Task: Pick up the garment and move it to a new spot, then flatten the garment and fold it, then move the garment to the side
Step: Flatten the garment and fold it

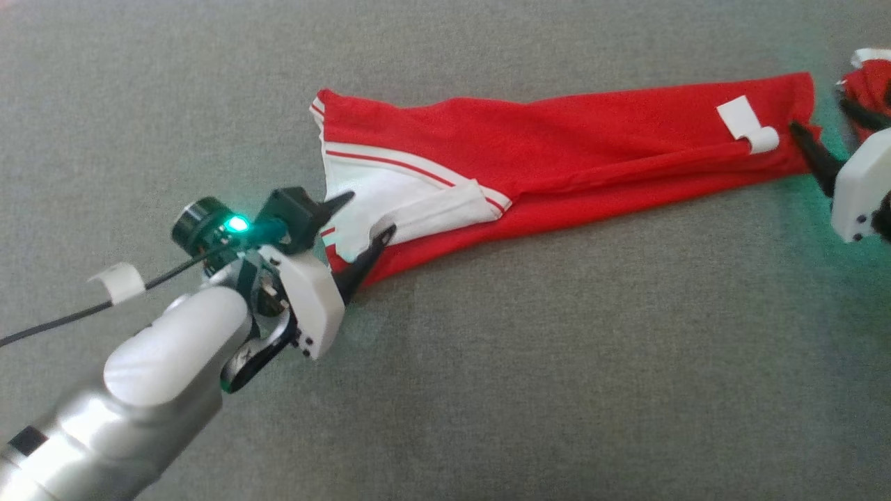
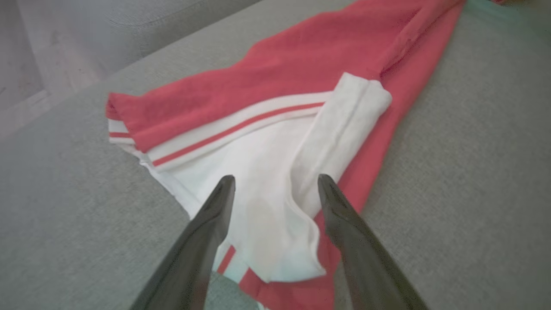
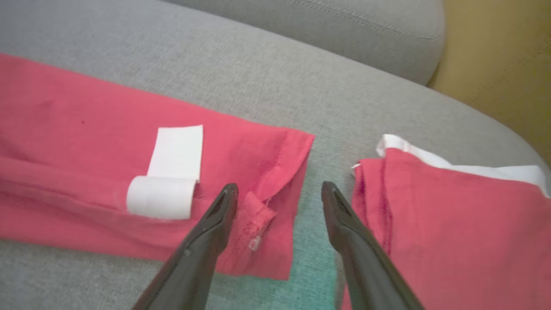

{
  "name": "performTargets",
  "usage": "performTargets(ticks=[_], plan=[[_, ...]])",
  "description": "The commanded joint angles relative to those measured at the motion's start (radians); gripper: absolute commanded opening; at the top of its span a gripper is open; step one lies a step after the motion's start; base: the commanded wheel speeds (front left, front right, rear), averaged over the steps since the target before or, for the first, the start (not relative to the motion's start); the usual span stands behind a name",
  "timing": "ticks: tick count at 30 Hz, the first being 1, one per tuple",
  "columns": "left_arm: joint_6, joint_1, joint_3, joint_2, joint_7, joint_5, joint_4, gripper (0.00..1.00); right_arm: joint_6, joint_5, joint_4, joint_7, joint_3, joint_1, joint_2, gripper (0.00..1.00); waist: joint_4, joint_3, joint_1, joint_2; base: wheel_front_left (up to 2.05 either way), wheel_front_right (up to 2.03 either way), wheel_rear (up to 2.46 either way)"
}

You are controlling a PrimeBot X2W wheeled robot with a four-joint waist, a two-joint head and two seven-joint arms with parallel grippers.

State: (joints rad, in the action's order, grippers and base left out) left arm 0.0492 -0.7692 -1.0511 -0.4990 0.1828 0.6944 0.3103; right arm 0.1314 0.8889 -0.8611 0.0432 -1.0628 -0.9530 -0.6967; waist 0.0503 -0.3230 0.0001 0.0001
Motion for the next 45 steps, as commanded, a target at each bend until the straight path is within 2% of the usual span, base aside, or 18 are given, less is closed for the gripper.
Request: performTargets(ticks=[1, 5, 9, 16, 18, 20, 24, 28, 30, 33, 38, 45], plan=[[-0.019, -0.038, 0.064, -0.026, -0.025, 0.002, -0.014, 1.00, -0.001, 0.013, -0.006, -0.019, 0.014, -0.015, -0.013, 1.00, -0.007, 0.021, -0.0001, -0.0001, 0.00, 0.00, 0.00], [-0.054, -0.039, 0.101, -0.016, -0.077, 0.011, -0.005, 1.00, -0.001, 0.037, -0.036, -0.062, 0.054, -0.042, -0.001, 1.00, -0.013, 0.050, -0.0001, -0.0001, 0.00, 0.00, 0.00], [-0.113, -0.041, 0.166, 0.006, -0.174, 0.025, 0.003, 1.00, -0.001, 0.068, -0.074, -0.148, 0.124, -0.084, 0.027, 1.00, -0.019, 0.087, -0.0001, -0.0001, 0.00, 0.00, 0.00], [-0.226, -0.028, 0.286, 0.065, -0.388, 0.037, 0.024, 1.00, -0.001, 0.067, -0.071, -0.296, 0.240, -0.118, 0.117, 1.00, -0.018, 0.131, -0.0001, -0.0001, 0.00, 0.00, 0.00], [-0.251, -0.009, 0.328, 0.085, -0.423, 0.046, 0.022, 1.00, -0.001, 0.059, -0.045, -0.303, 0.312, -0.113, 0.146, 1.00, -0.018, 0.139, -0.0001, -0.0001, 0.00, 0.00, 0.00], [-0.270, 0.019, 0.367, 0.101, -0.439, 0.038, 0.012, 1.00, -0.001, 0.013, 0.019, -0.304, 0.432, -0.089, 0.171, 1.00, -0.017, 0.143, -0.0001, -0.0001, 0.00, 0.00, 0.00], [-0.307, 0.116, 0.489, 0.145, -0.444, -0.028, -0.053, 1.00, -0.001, -0.161, 0.183, -0.305, 0.686, 0.075, 0.265, 1.00, -0.014, 0.153, -0.0001, -0.0001, 0.00, 0.00, 0.00], [-0.302, 0.254, 0.584, 0.203, -0.444, -0.115, -0.089, 1.00, -0.001, -0.353, 0.349, -0.305, 0.864, 0.309, 0.423, 1.00, -0.012, 0.167, -0.0001, -0.0001, 0.00, 0.00, 0.00], [-0.290, 0.315, 0.621, 0.237, -0.444, -0.151, -0.095, 1.00, -0.001, -0.422, 0.409, -0.305, 0.921, 0.417, 0.502, 1.00, -0.010, 0.172, -0.0001, -0.0001, 0.00, 0.00, 0.00], [-0.265, 0.391, 0.662, 0.283, -0.444, -0.206, -0.092, 1.00, -0.001, -0.504, 0.470, -0.305, 0.972, 0.542, 0.584, 1.00, -0.010, 0.175, -0.0001, -0.0001, 0.00, 0.00, 0.00], [-0.217, 0.458, 0.738, 0.345, -0.444, -0.268, -0.080, 1.00, -0.001, -0.563, 0.499, -0.305, 0.983, 0.632, 0.628, 1.00, -0.015, 0.169, -0.0001, -0.0001, 0.00, 0.00, 0.00], [-0.149, 0.444, 0.787, 0.388, -0.445, -0.340, -0.051, 1.00, -0.001, -0.629, 0.447, -0.284, 1.023, 0.587, 0.624, 1.00, -0.009, 0.128, -0.0001, -0.0001, 0.00, 0.00, 0.00]])
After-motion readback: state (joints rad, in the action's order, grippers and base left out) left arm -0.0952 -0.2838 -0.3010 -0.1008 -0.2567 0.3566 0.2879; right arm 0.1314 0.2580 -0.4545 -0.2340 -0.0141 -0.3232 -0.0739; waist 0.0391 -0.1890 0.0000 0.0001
